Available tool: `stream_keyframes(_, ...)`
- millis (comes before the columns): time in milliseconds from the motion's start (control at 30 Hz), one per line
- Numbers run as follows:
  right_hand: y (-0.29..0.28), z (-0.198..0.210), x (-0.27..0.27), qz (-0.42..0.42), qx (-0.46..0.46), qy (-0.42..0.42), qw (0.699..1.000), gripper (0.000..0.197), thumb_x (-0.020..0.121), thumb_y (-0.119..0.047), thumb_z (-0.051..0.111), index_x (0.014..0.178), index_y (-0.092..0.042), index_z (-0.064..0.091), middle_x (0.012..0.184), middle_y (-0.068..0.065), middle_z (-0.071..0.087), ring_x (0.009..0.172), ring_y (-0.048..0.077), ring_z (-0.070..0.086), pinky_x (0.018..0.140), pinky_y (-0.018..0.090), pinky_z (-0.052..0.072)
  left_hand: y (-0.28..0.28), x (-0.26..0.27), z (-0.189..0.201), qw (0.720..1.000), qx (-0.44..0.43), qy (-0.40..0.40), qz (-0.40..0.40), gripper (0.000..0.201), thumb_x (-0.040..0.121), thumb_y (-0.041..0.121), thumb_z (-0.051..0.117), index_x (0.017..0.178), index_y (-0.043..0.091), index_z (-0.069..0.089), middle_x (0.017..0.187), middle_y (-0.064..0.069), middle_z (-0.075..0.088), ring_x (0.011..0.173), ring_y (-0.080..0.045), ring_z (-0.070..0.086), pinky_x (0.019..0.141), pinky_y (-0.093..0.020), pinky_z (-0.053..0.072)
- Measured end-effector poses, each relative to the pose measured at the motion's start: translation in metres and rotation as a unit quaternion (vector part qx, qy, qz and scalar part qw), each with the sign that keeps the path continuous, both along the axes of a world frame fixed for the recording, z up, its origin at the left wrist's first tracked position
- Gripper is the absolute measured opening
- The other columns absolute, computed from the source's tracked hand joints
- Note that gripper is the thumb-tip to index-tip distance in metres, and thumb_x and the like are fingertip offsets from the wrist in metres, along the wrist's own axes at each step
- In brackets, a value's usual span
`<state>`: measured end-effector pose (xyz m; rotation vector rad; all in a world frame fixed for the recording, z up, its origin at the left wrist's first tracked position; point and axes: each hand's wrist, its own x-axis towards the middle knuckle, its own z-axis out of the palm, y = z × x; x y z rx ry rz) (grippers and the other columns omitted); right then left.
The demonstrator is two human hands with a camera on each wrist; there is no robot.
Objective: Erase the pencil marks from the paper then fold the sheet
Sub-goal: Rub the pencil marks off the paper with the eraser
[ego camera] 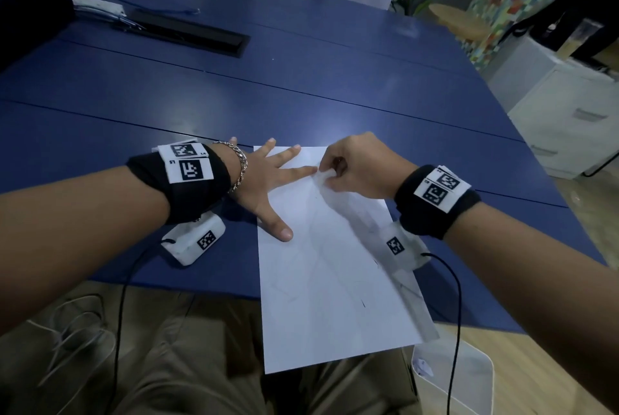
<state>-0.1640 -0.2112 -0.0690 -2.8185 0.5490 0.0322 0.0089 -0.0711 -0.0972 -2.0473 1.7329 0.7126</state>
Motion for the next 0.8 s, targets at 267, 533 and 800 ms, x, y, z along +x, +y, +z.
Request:
stream_keyframes(267,0.006,0.006,-0.001,0.032,0.024,0.058,0.998,0.021,0.079,-0.024,0.079,0.1,-0.027,0.078,0.074,-0.016,0.067,0.072,0.002,0.064,0.063,0.011,0.048,-0.001,0.0,-0.001,1.0,0.002,-0.009,0.001,0.138,0.041,0.106,0.055,0.142,0.068,-0.031,0.161,0.019,-0.042,0.155,-0.03,-0.03,0.109,-0.086,0.0)
stream_keyframes(533,0.028,0.003,-0.014,0.065,0.056,0.079,0.993,0.022,0.08,-0.024,0.077,0.101,-0.027,0.077,0.08,-0.014,0.072,0.077,0.0,0.066,0.07,0.016,0.053,-0.001,-0.001,0.001,1.0,0.008,-0.016,0.001,0.138,0.044,0.106,0.056,0.143,0.066,-0.031,0.161,0.019,-0.042,0.155,-0.032,-0.029,0.109,-0.085,0.001)
stream_keyframes(800,0.016,0.007,-0.034,-0.021,0.035,0.022,0.999,0.02,0.084,-0.024,0.079,0.104,-0.024,0.076,0.086,-0.011,0.071,0.08,0.004,0.066,0.073,0.019,0.055,-0.002,-0.001,-0.001,1.0,0.011,-0.007,0.001,0.142,0.03,0.109,0.048,0.14,0.069,-0.032,0.161,0.018,-0.042,0.154,-0.034,-0.031,0.113,-0.082,0.004)
